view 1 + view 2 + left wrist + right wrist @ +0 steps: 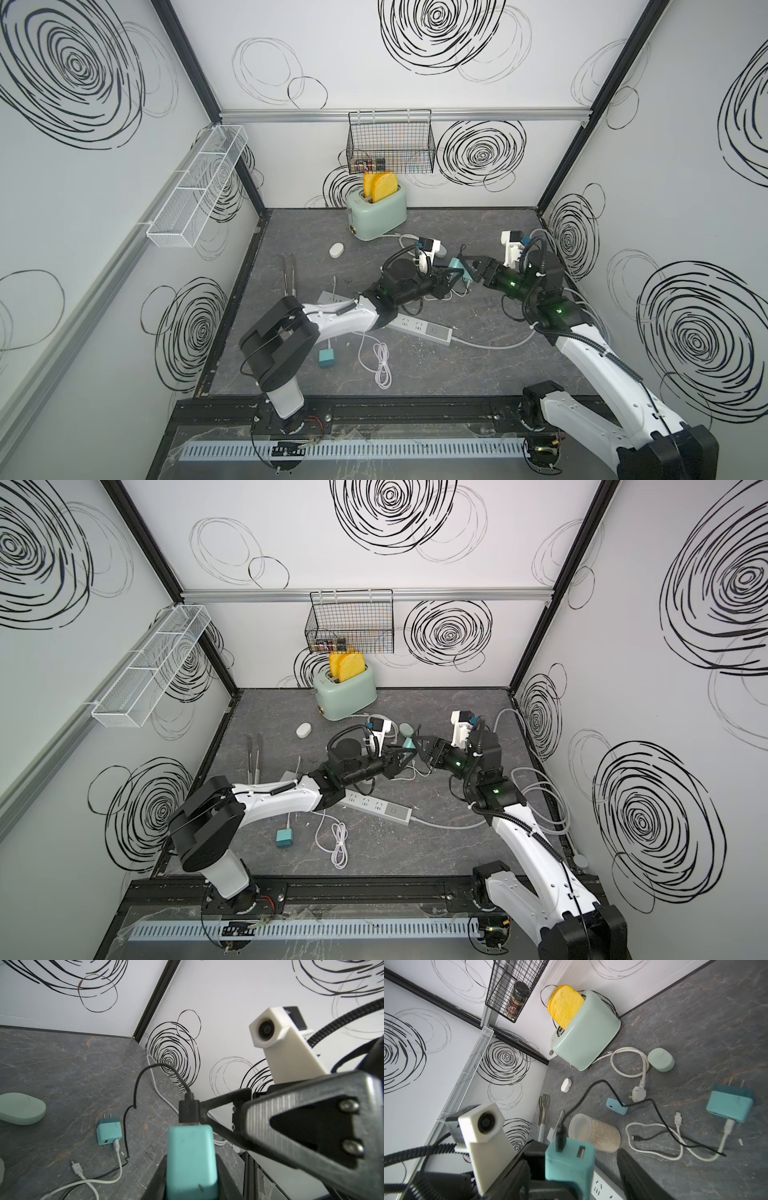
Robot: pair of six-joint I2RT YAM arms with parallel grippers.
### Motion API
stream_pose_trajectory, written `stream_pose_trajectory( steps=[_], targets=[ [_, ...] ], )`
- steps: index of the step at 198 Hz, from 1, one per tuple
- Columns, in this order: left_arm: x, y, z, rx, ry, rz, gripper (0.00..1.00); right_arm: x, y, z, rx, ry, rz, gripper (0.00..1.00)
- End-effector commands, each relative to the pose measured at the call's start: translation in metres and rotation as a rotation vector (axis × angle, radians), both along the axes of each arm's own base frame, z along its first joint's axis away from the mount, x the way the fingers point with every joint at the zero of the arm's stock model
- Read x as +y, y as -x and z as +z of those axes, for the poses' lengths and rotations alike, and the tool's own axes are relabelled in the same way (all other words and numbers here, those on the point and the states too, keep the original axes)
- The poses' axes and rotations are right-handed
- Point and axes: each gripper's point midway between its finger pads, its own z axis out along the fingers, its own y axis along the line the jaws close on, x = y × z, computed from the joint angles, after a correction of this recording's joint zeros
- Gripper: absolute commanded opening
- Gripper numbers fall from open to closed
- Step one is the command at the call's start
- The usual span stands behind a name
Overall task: Charge the bluetooth headset
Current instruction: Pick up the plug from the center of the board.
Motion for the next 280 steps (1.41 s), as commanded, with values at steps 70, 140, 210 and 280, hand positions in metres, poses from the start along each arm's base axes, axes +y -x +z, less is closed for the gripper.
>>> stream_pose_trajectory(
  steps=[70, 140, 210, 280],
  targets=[
    [0.057, 0.011, 0.067, -0.064, 0.152, -0.169, 0.09, 0.018, 0.019, 0.038, -0.277, -0.058, 0.449, 0.50],
    [0.047, 0.023, 0.070, -0.034, 0.160, -0.279, 0.09, 0.064, 0.034, 0.040, -0.341, -0.031, 0.703, 0.58],
    [0.041, 0.030, 0.070, -0.035, 0.165, -0.316, 0.07, 0.077, 0.030, 0.049, -0.362, -0.033, 0.764, 0.53],
    [0.037, 0.038, 0.076, -0.037, 0.194, -0.359, 0.05, 0.080, 0.030, 0.044, -0.364, -0.049, 0.809, 0.51]
  ],
)
